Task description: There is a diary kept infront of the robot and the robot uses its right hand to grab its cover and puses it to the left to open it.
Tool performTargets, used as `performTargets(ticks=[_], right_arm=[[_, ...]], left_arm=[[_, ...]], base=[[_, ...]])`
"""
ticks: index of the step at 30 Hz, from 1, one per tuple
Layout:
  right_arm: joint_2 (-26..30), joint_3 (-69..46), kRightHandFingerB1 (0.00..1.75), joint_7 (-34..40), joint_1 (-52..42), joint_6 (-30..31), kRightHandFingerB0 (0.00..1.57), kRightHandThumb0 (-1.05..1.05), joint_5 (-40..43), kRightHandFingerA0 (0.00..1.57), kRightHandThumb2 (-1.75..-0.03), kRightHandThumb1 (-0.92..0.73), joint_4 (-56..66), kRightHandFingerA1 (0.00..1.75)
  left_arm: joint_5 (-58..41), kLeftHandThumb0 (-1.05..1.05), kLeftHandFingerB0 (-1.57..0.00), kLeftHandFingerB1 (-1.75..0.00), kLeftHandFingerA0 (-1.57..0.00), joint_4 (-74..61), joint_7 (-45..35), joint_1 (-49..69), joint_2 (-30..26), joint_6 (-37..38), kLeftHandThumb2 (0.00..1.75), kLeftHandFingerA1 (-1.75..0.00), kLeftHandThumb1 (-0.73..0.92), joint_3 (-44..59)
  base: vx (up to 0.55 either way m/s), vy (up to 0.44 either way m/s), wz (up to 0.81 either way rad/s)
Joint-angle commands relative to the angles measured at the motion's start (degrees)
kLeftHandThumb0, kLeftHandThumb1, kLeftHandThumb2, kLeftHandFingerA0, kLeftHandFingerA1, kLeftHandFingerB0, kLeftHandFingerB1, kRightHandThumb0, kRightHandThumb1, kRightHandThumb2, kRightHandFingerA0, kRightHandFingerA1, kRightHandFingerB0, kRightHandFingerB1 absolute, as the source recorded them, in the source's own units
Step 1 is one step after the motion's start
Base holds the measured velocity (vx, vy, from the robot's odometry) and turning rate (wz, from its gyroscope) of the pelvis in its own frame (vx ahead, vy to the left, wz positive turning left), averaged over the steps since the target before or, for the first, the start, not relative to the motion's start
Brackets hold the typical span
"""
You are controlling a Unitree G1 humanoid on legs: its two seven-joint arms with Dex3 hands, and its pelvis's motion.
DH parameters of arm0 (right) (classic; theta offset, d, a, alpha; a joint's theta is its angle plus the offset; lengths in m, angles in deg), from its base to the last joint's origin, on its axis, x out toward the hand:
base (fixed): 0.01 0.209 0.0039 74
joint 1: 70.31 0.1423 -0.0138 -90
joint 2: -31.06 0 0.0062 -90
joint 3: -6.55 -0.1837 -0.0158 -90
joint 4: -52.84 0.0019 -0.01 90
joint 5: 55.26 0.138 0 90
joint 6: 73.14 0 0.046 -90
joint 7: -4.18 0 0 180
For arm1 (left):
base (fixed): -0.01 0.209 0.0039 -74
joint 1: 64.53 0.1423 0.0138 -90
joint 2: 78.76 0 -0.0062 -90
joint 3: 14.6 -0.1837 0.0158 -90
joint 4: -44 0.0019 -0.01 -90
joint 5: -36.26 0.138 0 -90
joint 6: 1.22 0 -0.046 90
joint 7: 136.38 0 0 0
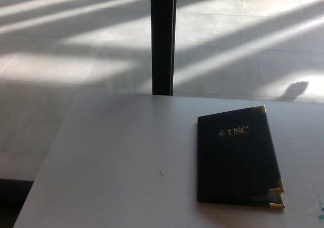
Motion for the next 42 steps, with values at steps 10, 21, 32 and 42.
performTargets(ticks=[10,21,32,42], right_arm=[[-0.45,9.10,0.83,5.15,8.53,3.52,0.70,-0.75,4.72,0.77,-1.18,-0.70,13.54,0.88],[-6.23,18.52,0.59,2.80,6.87,3.22,0.51,-0.82,5.83,0.56,-0.65,-0.84,18.63,0.80],[-13.61,29.80,0.39,0.18,1.54,4.70,0.22,-0.69,6.05,0.32,-0.76,-0.92,22.37,0.49],[-17.97,38.93,0.36,0.21,-1.48,4.56,0.22,-0.66,3.41,0.32,-0.82,-0.92,24.55,0.47]], left_arm=[[-2.60,-0.81,-0.35,-1.00,-0.42,0.24,0.65,0.54,-1.48,1.15,0.99,-1.16,0.92,-1.02],[-2.88,-0.81,-0.36,-1.00,-0.42,1.01,0.84,0.82,-1.77,1.52,1.00,-1.17,0.92,-2.16],[-2.96,-0.80,-0.38,-1.02,-0.45,0.51,1.52,0.97,-1.92,1.23,1.00,-1.18,0.92,-2.72],[-3.17,-0.80,-0.37,-1.00,-0.40,0.57,0.03,1.41,-1.98,1.39,1.00,-1.14,0.92,-3.02]], base=[[0.00,0.000,0.00],[0.00,0.000,0.00],[0.00,0.000,0.00],[0.00,0.000,0.00]])
